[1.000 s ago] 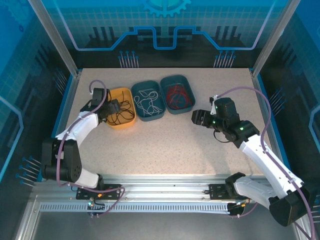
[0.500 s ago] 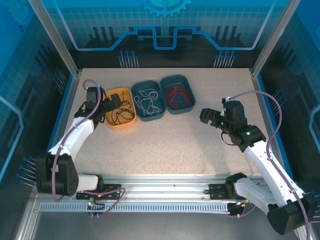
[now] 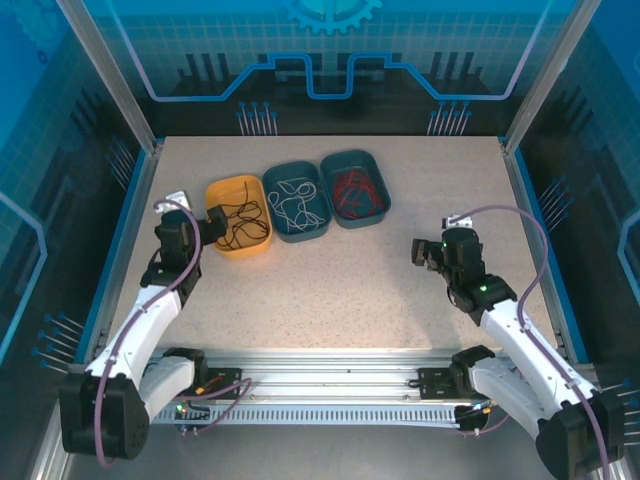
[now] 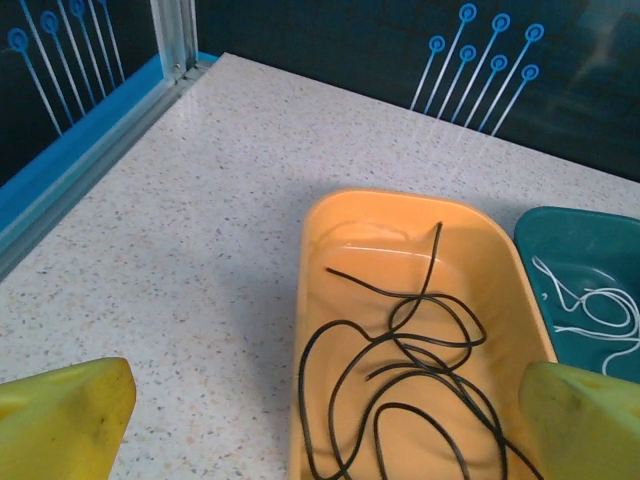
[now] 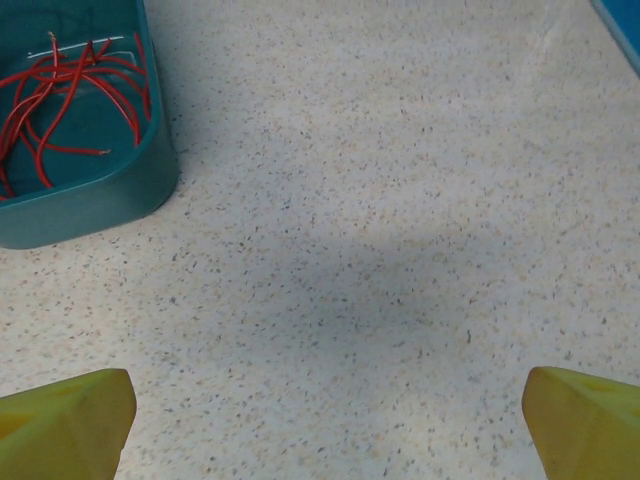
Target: Untangle the cables
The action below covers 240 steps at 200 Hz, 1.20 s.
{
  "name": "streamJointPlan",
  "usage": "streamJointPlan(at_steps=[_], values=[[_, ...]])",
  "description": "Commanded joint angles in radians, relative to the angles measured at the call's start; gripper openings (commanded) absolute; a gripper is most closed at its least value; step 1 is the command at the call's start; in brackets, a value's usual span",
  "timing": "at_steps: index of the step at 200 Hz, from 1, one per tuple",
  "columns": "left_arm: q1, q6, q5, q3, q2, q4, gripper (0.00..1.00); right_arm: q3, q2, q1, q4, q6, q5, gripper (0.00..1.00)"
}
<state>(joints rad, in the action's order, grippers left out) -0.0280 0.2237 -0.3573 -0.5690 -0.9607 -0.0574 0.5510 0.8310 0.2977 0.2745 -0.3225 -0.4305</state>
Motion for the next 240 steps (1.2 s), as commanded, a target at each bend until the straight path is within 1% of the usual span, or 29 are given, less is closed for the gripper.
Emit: streamJointPlan(at_steps=[1,27,48,60,66,78,94,122,155,191,211,220,240], values=[[0.016,-0.065,-0.046,0.068,0.053,-0.161,0.99,-0.091,-0.059,-0.010,-0.229,0.109,-0.041,1.00],[0.026,-0.074,-0.033,0.150,0.087,-0.255,0.99,-0.231,-0.142,-0.011,-0.413,0.175,-0.025,1.00],[0.037,-0.095,0.034,0.237,0.106,-0.385,0.99,-0.326,-0.214,-0.011,-0.533,0.225,0.003,1.00],[0.044,-0.107,0.089,0.277,0.110,-0.446,0.99,-0.353,-0.248,-0.012,-0.539,0.228,-0.001,1.00],[0.047,-0.114,0.121,0.291,0.108,-0.470,0.99,-0.366,-0.264,-0.012,-0.575,0.229,-0.006,1.00],[0.047,-0.125,0.172,0.313,0.109,-0.492,0.99,-0.387,-0.287,-0.012,-0.594,0.235,-0.006,1.00],[0.047,-0.138,0.213,0.343,0.108,-0.519,0.99,-0.399,-0.296,-0.014,-0.600,0.246,-0.006,1.00],[0.046,-0.168,0.266,0.386,0.085,-0.577,0.99,-0.401,-0.253,-0.016,-0.623,0.287,-0.004,1.00],[0.046,-0.171,0.318,0.431,0.006,-0.702,0.99,-0.412,-0.169,-0.037,-0.730,0.355,0.026,1.00],[0.046,-0.169,0.350,0.446,-0.141,-0.871,0.99,-0.412,-0.067,-0.104,-0.836,0.347,0.108,1.00],[0.046,-0.166,0.383,0.441,-0.248,-0.984,0.99,-0.410,-0.017,-0.130,-0.885,0.338,0.138,1.00],[0.047,-0.184,0.405,0.434,-0.291,-1.021,0.99,-0.410,0.007,-0.140,-0.909,0.335,0.154,1.00],[0.048,-0.202,0.385,0.426,-0.347,-1.072,0.99,-0.409,0.066,-0.155,-0.965,0.332,0.179,1.00]])
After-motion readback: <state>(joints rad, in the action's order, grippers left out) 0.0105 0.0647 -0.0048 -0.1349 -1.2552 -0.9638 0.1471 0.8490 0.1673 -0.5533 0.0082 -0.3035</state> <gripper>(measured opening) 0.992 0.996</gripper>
